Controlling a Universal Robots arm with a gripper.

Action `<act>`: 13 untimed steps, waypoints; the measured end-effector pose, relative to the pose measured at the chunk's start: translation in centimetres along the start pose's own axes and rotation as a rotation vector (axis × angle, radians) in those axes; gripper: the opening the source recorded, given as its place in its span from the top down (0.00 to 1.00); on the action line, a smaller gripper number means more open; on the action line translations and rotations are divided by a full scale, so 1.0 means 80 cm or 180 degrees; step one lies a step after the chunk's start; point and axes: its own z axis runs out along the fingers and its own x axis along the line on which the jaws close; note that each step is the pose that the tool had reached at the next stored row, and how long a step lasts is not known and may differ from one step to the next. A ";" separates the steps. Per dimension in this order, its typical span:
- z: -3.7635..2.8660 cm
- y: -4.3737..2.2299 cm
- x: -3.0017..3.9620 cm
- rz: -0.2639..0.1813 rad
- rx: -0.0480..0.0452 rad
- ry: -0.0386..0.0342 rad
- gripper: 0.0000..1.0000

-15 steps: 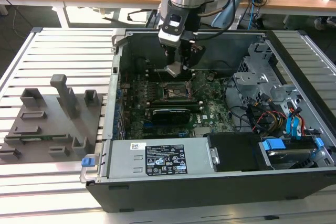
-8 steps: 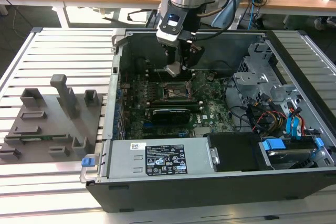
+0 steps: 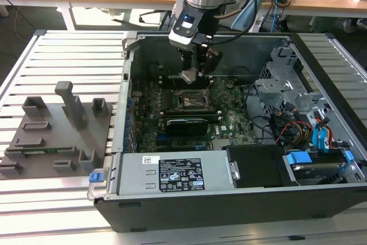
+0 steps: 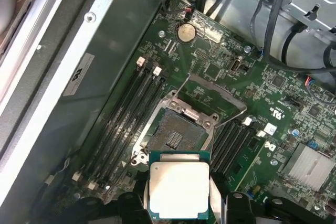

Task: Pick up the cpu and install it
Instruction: 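Place the cpu into insertion slot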

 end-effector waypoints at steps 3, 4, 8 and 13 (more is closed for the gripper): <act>0.0000 0.0000 0.0000 0.0060 0.0003 0.0002 0.45; 0.0000 0.0000 0.0000 0.0084 0.0004 0.0003 0.45; 0.0000 0.0000 0.0000 0.0149 0.0007 0.0005 0.45; 0.0001 0.0000 0.0000 0.0263 0.0012 0.0009 0.45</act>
